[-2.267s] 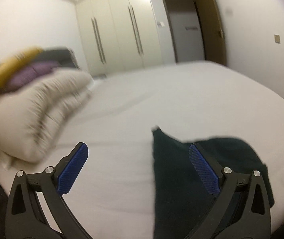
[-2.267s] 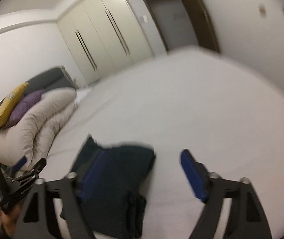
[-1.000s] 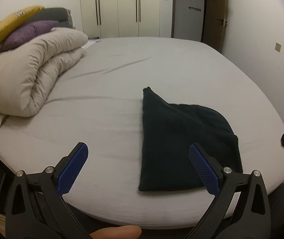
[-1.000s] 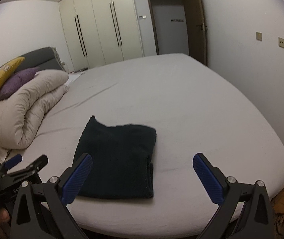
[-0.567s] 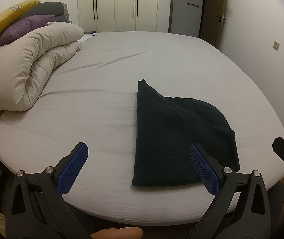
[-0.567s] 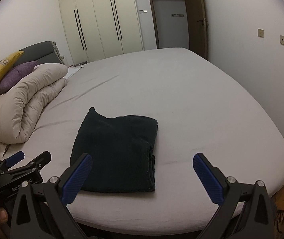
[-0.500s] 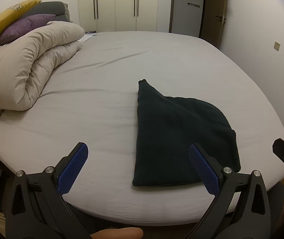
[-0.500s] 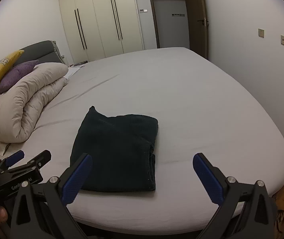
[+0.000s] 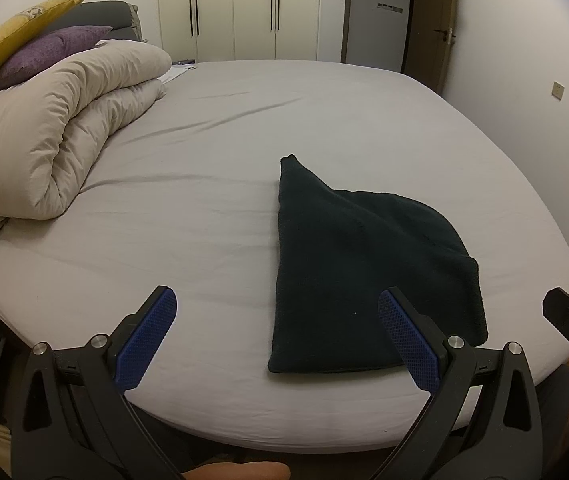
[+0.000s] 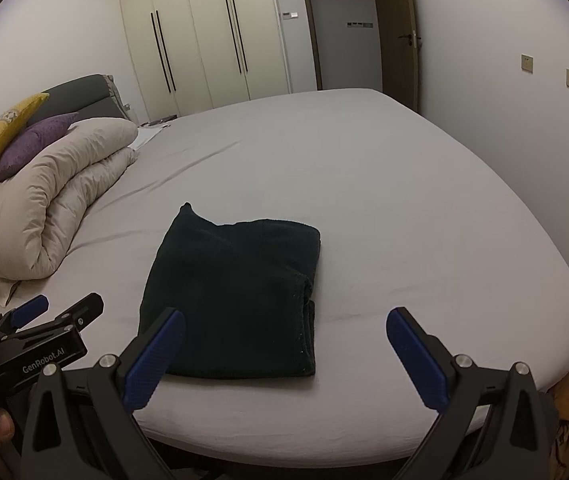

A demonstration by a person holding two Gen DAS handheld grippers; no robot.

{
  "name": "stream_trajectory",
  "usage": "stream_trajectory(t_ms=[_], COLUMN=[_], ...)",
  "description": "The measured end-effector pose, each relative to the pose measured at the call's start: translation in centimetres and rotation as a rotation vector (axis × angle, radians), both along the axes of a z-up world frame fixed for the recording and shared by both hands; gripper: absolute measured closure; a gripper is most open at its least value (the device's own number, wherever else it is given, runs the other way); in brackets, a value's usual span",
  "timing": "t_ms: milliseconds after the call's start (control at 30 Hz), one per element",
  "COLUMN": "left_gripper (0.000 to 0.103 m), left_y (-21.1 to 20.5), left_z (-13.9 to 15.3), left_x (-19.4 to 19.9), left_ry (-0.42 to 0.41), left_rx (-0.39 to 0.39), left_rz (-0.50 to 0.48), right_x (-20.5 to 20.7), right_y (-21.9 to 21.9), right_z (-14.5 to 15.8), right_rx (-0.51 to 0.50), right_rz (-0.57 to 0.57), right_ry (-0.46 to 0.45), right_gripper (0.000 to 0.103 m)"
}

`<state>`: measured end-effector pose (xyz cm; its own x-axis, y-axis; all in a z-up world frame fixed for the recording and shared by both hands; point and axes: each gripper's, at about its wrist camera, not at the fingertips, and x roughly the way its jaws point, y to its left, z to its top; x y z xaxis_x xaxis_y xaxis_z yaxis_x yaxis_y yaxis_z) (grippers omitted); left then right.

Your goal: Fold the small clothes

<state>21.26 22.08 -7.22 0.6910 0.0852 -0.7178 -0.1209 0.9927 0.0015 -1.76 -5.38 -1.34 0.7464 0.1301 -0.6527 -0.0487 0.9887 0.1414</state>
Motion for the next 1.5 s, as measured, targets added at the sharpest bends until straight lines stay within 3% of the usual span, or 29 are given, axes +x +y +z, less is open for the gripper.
stream_trajectory(t_ms=[1500], left_gripper=[0.000], left_y=[0.53], left_z=[-0.81], left_x=[0.20], left_ry=[0.006], left_rx=[0.005], left_rz=[0.003], right_x=[-0.22], right_y=[-0.15], right_z=[-0.38], right_rx=[-0.003], right_rz=[-0.001], right_ry=[0.014], right_gripper=[0.000])
